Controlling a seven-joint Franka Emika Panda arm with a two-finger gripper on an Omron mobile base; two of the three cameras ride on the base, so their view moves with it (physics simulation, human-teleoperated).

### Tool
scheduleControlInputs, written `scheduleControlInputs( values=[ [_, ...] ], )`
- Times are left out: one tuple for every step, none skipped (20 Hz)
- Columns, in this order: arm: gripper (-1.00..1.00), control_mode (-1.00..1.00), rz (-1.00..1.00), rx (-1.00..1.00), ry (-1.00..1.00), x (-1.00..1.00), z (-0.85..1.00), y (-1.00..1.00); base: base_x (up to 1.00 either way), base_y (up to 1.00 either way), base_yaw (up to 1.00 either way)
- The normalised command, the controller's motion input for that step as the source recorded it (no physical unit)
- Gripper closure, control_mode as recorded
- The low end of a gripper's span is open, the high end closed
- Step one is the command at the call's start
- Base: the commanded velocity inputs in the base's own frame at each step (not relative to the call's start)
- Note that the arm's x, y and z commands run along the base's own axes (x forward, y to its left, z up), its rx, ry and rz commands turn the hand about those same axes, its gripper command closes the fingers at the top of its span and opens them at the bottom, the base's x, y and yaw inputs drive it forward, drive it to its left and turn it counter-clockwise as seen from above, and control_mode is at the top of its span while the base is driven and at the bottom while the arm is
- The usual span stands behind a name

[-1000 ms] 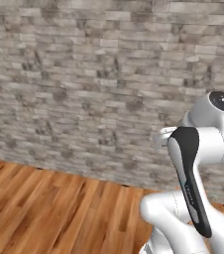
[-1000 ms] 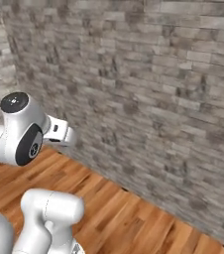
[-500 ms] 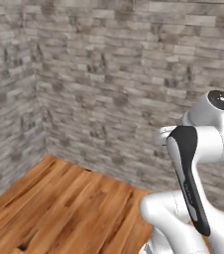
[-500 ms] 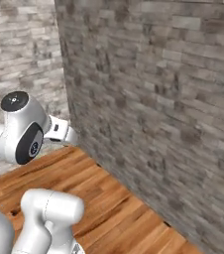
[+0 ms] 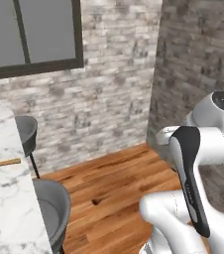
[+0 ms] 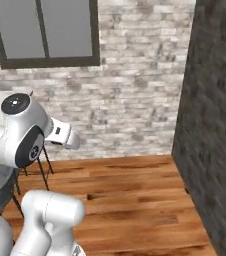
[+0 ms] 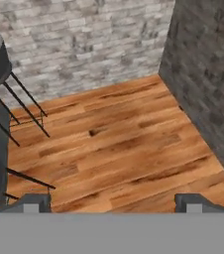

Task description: Pick up the metallic utensils from the counter and place them in the open drawer. Make sure not to pick up any wooden utensils.

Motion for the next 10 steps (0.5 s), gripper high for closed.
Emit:
scheduleControlInputs(
  values=[
    [-1.00, 1.00, 0.00, 0.00, 0.00, 0.00, 0.00, 0.00, 0.79, -0.16, 0.86],
    [-1.00, 1.00, 0.00, 0.00, 0.00, 0.00, 0.00, 0.00, 1.00, -0.33, 0.75],
    [-1.00, 1.00, 0.00, 0.00, 0.00, 0.00, 0.00, 0.00, 1.00, -0.50, 0.71],
    [-1.00, 1.00, 0.00, 0.00, 0.00, 0.00, 0.00, 0.00, 0.94, -0.60, 0.69],
    [-1.00, 1.00, 0.00, 0.00, 0.00, 0.00, 0.00, 0.00, 0.91, -0.67, 0.66],
    [-1.00, 1.00, 0.00, 0.00, 0.00, 0.00, 0.00, 0.00, 0.84, -0.71, 0.66],
    [-1.00, 1.00, 0.00, 0.00, 0.00, 0.00, 0.00, 0.00, 0.74, -0.78, 0.65],
    [-1.00, 1.00, 0.00, 0.00, 0.00, 0.00, 0.00, 0.00, 0.69, -0.76, 0.66],
    [-1.00, 1.00, 0.00, 0.00, 0.00, 0.00, 0.00, 0.00, 0.66, -0.76, 0.67],
    [-1.00, 1.00, 0.00, 0.00, 0.00, 0.00, 0.00, 0.00, 0.66, -0.74, 0.67]
  ],
)
